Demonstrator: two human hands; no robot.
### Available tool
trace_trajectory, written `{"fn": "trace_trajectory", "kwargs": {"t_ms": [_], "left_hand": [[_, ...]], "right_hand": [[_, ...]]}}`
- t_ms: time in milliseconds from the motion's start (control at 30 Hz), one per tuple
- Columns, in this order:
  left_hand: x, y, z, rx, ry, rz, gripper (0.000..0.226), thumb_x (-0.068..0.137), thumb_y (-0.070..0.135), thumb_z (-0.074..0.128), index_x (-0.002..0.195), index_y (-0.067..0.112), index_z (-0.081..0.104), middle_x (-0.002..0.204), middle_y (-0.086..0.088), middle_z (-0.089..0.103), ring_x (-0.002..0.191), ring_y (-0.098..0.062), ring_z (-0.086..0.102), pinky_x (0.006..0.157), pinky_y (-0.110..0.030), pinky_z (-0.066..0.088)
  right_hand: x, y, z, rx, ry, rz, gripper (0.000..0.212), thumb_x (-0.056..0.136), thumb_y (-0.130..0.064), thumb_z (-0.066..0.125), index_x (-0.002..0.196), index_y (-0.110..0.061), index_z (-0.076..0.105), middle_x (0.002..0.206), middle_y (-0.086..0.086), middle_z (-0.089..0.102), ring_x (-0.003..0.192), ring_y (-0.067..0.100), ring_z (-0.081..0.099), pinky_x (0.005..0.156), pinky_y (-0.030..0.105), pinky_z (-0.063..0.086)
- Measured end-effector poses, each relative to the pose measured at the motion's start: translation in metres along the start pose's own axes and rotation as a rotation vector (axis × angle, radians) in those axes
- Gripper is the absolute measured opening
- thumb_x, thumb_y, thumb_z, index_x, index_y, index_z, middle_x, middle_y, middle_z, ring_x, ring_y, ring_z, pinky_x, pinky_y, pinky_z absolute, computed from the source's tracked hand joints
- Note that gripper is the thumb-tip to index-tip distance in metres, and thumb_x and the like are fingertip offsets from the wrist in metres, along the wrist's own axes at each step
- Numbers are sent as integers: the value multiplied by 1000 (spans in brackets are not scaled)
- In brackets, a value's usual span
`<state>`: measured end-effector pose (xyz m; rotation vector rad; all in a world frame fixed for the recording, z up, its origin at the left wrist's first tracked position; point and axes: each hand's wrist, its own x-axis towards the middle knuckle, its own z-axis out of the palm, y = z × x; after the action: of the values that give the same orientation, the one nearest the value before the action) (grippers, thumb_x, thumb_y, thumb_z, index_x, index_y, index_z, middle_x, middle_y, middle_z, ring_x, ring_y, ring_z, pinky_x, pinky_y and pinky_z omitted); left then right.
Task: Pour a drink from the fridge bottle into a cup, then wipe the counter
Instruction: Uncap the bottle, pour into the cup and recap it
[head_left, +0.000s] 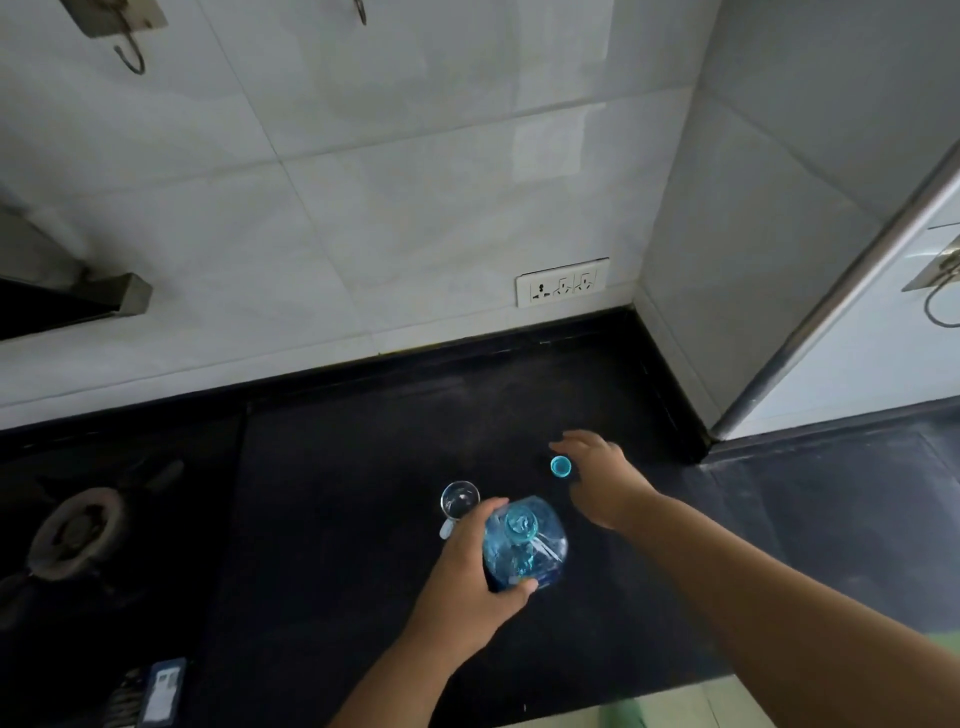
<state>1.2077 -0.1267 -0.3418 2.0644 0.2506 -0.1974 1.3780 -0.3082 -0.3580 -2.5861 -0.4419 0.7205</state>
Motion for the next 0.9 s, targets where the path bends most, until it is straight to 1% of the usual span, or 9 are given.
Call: {"fn": "trace_trajectory", "kwargs": {"t_ms": [100, 200, 267, 367, 500, 600, 700, 800, 900], "left_hand": [[1, 1, 1, -7, -3, -33, 82, 80, 23, 87, 142, 50, 41, 133, 28, 53, 122, 15, 54, 102, -16, 51], [2, 2, 4, 19, 14, -43, 83, 79, 21, 85, 141, 51, 40, 130, 38, 48, 122, 15, 54, 103, -18, 52], [2, 4, 7, 17, 24, -60, 83, 77, 20, 84, 138, 55, 39, 127, 42, 46, 120, 13, 56, 101, -22, 54], [3, 3, 9, 9, 40, -69, 83, 74, 21, 83, 134, 57, 39, 127, 36, 49, 118, 8, 59, 98, -29, 58], [4, 1, 10, 2, 38, -57, 82, 73, 17, 85, 131, 56, 42, 125, 38, 49, 118, 7, 59, 97, -27, 58], [6, 2, 10, -41, 36, -97, 83, 72, 11, 85, 128, 56, 44, 123, 30, 51, 117, 1, 62, 96, -30, 60], [7, 9, 12, -84, 30, -129, 83, 71, 3, 85, 122, 54, 46, 122, 21, 55, 111, -1, 66, 92, -28, 61], [5, 13, 14, -94, 54, -123, 78, 69, 7, 91, 122, 44, 48, 118, 20, 60, 107, 10, 64, 93, -25, 59], [-1, 23, 14, -97, 97, -116, 71, 67, 10, 92, 118, 38, 52, 112, 18, 63, 101, 14, 63, 84, -15, 55]], "right_hand": [[24, -2, 15, 22, 12, 126, 65, 95, -19, 58, 156, -36, 43, 167, -5, 24, 149, 32, 29, 114, 40, 41], [37, 4, 37, -22, -40, 140, 62, 99, -27, 58, 158, -37, 40, 169, -4, 21, 149, 33, 28, 116, 41, 40], [40, 11, 52, 13, -38, 114, 59, 99, -25, 59, 156, -31, 46, 167, 1, 26, 147, 31, 36, 118, 38, 39], [36, 25, 66, 43, -22, 135, 58, 92, -14, 62, 150, -21, 55, 161, 5, 34, 142, 28, 46, 118, 33, 40], [13, 33, 67, 121, 87, 187, 39, 90, -9, 59, 122, -30, 67, 131, 3, 55, 111, 28, 63, 95, 36, 54], [-5, 30, 56, 245, 192, 234, 22, 91, -20, 71, 109, -26, 61, 114, 6, 61, 97, 27, 62, 82, 32, 47], [-23, 21, 37, 338, 229, 154, 24, 90, -27, 77, 105, -31, 60, 107, 1, 65, 92, 18, 60, 78, 28, 43], [-47, 4, 9, 394, 253, 54, 30, 92, -29, 77, 116, -38, 61, 106, -7, 67, 92, 10, 65, 85, 33, 55], [-76, -15, -27, 434, 271, -9, 29, 89, -30, 80, 111, -43, 65, 106, -12, 69, 89, 4, 69, 86, 34, 60]]}}
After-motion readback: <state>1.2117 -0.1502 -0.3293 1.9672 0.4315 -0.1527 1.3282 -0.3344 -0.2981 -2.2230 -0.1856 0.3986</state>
